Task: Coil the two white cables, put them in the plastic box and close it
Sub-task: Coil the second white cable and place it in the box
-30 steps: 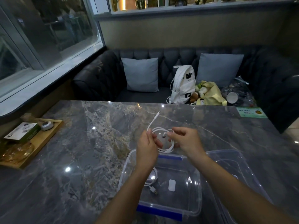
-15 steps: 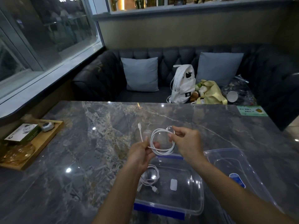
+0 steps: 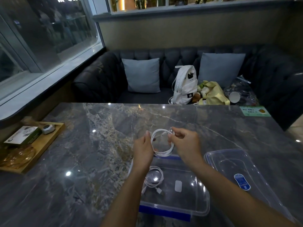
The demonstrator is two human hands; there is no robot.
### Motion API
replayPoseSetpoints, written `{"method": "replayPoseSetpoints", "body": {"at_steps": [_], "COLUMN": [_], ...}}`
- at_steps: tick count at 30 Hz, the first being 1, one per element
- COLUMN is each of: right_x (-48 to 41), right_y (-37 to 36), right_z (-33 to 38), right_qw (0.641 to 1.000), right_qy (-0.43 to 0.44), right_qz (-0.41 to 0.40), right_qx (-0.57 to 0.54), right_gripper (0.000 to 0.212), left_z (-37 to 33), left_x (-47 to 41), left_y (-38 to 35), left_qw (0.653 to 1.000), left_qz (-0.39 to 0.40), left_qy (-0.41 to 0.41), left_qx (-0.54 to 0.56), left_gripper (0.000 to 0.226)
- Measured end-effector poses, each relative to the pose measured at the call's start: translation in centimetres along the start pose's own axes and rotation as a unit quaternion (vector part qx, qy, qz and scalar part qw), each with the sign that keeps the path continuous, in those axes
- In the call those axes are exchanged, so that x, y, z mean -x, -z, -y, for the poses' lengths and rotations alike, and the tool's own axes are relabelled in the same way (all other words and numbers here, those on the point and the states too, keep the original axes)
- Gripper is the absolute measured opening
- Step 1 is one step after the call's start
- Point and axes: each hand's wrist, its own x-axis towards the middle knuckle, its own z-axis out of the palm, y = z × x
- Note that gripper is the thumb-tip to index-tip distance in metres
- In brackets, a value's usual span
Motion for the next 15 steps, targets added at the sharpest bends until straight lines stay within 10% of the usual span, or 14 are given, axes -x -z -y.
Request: {"method": "replayPoseSetpoints", "body": {"at_steps": [7, 15], "right_x": [-0.1, 0.0], "right_y": [0.6, 0.7], "right_z": [-0.3, -0.6], "right_qw": [0.999, 0.999], "right_qy": [-0.029, -0.040], "right_qz": [-0.008, 0.006], "right_qx": [-0.021, 0.027], "right_gripper": [0.028, 0.026], "left_z": [-1.1, 0.9], "left_x": [0.3, 0.1], "left_y": [0.7, 0.4], "left_qw": [0.979, 0.979], "left_qz": [0.156, 0.191], "left_qy": [-0.117, 0.002], "left_qx": [-0.061, 0.076], "left_gripper": [0.032, 0.024]}}
